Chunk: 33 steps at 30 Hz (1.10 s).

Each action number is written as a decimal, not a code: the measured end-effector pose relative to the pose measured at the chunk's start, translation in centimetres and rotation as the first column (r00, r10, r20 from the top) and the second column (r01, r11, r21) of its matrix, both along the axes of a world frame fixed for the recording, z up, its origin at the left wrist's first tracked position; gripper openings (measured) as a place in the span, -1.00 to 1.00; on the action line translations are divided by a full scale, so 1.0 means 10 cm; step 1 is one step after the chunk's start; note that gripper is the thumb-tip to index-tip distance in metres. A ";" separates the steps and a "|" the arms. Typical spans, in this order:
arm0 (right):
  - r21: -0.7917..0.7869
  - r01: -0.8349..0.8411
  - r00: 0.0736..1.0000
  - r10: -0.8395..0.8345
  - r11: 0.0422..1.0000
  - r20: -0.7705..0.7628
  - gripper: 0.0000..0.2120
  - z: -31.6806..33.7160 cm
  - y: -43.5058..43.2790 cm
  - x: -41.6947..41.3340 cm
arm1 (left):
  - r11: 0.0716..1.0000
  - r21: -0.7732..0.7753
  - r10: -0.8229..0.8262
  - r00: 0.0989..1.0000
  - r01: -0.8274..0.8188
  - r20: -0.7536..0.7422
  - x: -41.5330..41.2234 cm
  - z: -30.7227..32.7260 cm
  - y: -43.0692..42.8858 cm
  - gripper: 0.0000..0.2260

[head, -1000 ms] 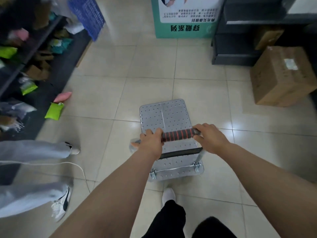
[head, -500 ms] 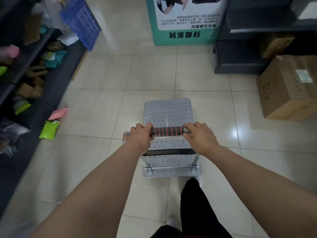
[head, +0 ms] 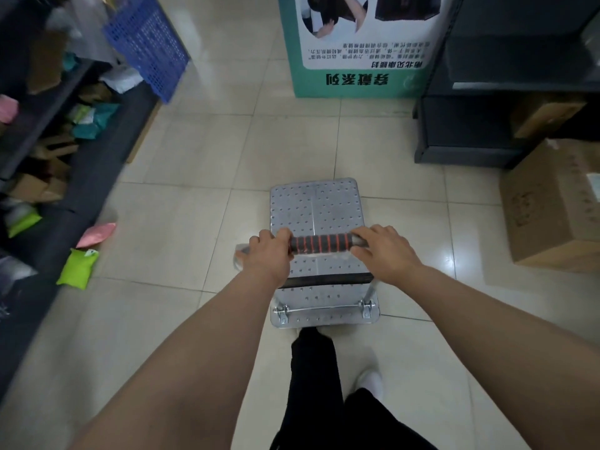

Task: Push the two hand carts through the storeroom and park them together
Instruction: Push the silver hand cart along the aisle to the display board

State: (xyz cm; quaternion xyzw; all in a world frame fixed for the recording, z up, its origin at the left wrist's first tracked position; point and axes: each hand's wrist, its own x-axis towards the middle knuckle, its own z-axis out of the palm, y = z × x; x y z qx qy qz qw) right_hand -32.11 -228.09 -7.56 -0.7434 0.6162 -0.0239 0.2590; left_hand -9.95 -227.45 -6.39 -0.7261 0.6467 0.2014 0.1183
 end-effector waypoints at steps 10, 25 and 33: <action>0.049 0.111 0.994 -0.111 0.993 -0.001 -0.73 0.05 -1.44 0.12 | 0.999 0.029 -0.034 0.999 0.035 -0.027 0.04 0.01 -1.47 -0.67; -0.005 0.106 0.994 -0.106 0.994 0.005 -0.73 -0.06 -3.52 0.23 | 1.000 0.002 -0.016 1.000 0.016 -0.002 0.14 -0.01 -3.56 -0.73; -0.085 -0.046 0.998 0.043 0.995 -0.044 -0.64 -0.11 -4.57 0.01 | 0.998 0.025 0.063 0.997 -0.064 0.041 -0.03 0.03 -4.49 -0.74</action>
